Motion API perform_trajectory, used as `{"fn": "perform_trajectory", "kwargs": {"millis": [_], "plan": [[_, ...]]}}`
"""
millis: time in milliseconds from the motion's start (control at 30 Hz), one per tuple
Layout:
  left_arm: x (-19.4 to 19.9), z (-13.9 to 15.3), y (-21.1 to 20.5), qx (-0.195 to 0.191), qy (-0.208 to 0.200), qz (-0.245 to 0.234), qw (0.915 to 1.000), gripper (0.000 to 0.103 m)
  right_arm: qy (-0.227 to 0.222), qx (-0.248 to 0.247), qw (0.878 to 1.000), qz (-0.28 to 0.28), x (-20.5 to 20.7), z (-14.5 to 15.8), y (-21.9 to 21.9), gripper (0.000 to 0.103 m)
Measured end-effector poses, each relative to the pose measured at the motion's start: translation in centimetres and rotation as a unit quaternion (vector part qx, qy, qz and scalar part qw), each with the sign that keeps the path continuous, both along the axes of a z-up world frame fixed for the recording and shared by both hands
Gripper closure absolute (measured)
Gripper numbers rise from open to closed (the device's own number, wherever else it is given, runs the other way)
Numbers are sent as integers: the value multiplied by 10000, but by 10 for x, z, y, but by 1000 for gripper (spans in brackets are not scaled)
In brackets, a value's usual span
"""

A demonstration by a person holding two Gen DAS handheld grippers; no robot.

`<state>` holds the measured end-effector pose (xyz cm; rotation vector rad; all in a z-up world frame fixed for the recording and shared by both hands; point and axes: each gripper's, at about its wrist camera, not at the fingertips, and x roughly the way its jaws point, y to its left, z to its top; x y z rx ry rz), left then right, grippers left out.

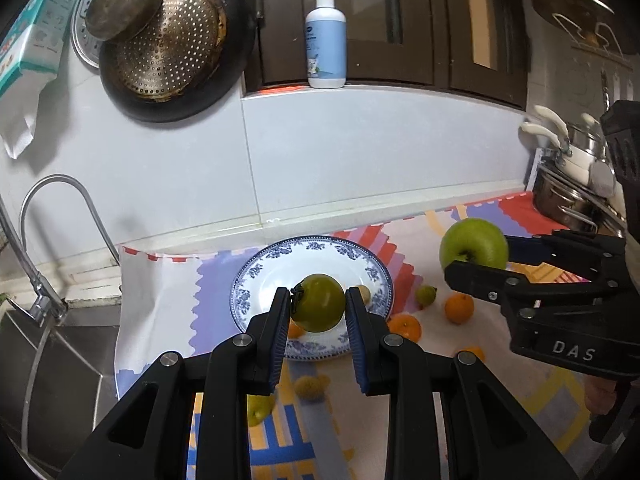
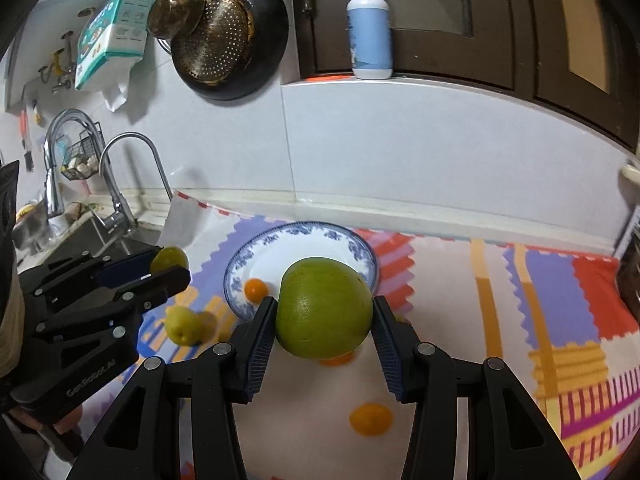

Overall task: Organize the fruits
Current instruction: 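Carry both fruits over the plate and open both grippers to release them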

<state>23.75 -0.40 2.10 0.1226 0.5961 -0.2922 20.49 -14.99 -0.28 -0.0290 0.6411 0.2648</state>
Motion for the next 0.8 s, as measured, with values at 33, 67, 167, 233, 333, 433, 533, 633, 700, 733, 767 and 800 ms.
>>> {"fn": "perform_trajectory", "kwargs": {"millis": [33, 67, 167, 233, 333, 433, 533, 633, 700, 733, 767, 800], "plan": [[4, 1, 1, -28, 30, 20, 10000, 75, 30, -17, 10000, 24, 5, 1, 2, 55], [8, 2, 2, -38, 52, 44, 10000, 75, 44, -11, 10000, 35, 10, 2, 2, 55], [22, 4, 7, -124, 162, 64, 9998, 75, 129, -24, 9999, 79, 26, 3, 4, 55], [31, 4, 8, -131, 228, 105, 9996, 75, 181, -88, 9998, 90, 36, 3, 7, 55], [44, 2, 9, -95, 306, 140, 9994, 75, 261, -162, 9994, 167, 50, 1, 12, 55], [59, -2, 10, -81, 433, 190, 9988, 75, 370, -179, 9989, 224, 67, -2, 15, 55], [75, -9, 14, -69, 586, 230, 9980, 75, 559, -121, 9980, 260, 85, -8, 18, 55], [92, -16, 17, -92, 763, 241, 9968, 75, 746, -134, 9967, 288, 104, -17, 21, 55], [104, -23, 20, -138, 916, 224, 9954, 75, 865, -132, 9957, 306, 117, -24, 24, 55], [109, -25, 20, -138, 963, 232, 9950, 75, 914, -127, 9952, 312, 122, -26, 24, 55], [113, -28, 19, -138, 999, 231, 9946, 75, 958, -119, 9948, 321, 128, -29, 24, 55], [120, -32, 19, -140, 1080, 223, 9938, 75, 1015, -122, 9942, 343, 134, -33, 25, 55]]}}
